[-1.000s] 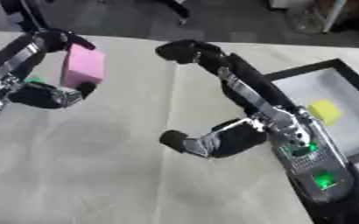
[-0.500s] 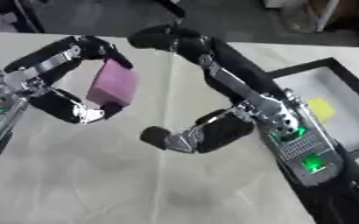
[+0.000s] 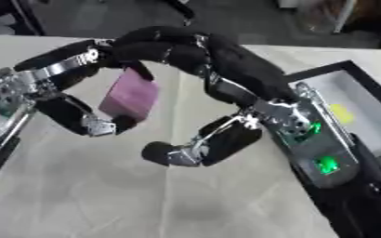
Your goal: Pick up the objects with one hand, pass them to the other hand, and then place them into the box on the other side of the table.
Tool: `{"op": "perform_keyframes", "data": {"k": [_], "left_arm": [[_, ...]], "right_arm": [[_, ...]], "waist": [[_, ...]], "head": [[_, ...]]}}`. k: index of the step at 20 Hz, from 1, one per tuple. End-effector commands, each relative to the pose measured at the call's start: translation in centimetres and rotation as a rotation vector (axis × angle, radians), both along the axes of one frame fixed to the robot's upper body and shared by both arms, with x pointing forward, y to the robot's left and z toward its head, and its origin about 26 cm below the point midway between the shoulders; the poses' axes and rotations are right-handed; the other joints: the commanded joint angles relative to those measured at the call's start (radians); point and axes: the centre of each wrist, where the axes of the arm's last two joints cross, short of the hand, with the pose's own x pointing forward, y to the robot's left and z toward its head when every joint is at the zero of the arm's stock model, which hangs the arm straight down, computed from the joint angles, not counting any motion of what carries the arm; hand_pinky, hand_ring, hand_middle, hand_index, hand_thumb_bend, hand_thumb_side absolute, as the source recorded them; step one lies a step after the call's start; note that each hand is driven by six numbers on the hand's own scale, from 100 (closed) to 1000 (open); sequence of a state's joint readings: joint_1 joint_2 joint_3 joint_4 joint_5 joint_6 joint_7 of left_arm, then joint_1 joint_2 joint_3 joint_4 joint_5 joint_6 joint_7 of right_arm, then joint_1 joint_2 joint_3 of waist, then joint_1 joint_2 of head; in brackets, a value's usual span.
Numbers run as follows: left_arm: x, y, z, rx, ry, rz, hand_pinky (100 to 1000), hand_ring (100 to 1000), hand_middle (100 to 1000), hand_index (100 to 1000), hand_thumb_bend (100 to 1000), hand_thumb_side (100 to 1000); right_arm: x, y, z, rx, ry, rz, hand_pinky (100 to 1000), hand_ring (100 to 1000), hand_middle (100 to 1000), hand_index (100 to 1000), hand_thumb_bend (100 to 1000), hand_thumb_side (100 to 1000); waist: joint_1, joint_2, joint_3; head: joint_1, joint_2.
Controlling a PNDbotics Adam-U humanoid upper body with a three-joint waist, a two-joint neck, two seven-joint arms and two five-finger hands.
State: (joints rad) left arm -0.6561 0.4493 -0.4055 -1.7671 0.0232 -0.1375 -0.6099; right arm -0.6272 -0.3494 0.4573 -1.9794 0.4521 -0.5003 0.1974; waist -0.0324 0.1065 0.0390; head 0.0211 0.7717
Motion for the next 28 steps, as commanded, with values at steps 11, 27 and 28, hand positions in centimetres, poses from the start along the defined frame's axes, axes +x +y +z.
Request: {"op": "perform_keyframes", "data": {"k": [11,27,28], "left_arm": [[-0.3,-0.2,1.4,0.001,0.088,-0.042,715,456,397,572,100,106],[-0.6,-1.1,1.7,0.047,0.163,-0.12,712,463,405,578,100,120],[-0.7,-1.1,1.7,0.048,0.166,-0.125,712,463,405,579,100,120]], "right_arm": [[-0.4,-0.2,0.4,-0.042,-0.136,-0.013,851,851,853,913,359,332],[-0.5,0.0,0.2,-0.161,-0.197,-0.056,857,857,859,918,308,178],[-0.5,0.0,0.2,-0.17,-0.203,-0.061,857,857,859,918,307,174]], "waist": [[0.007,-0.022,0.005],[0.012,-0.025,0.008],[0.012,-0.025,0.008]], "head": [[-0.016,-0.002],[-0.017,-0.002],[-0.017,-0.002]]}}
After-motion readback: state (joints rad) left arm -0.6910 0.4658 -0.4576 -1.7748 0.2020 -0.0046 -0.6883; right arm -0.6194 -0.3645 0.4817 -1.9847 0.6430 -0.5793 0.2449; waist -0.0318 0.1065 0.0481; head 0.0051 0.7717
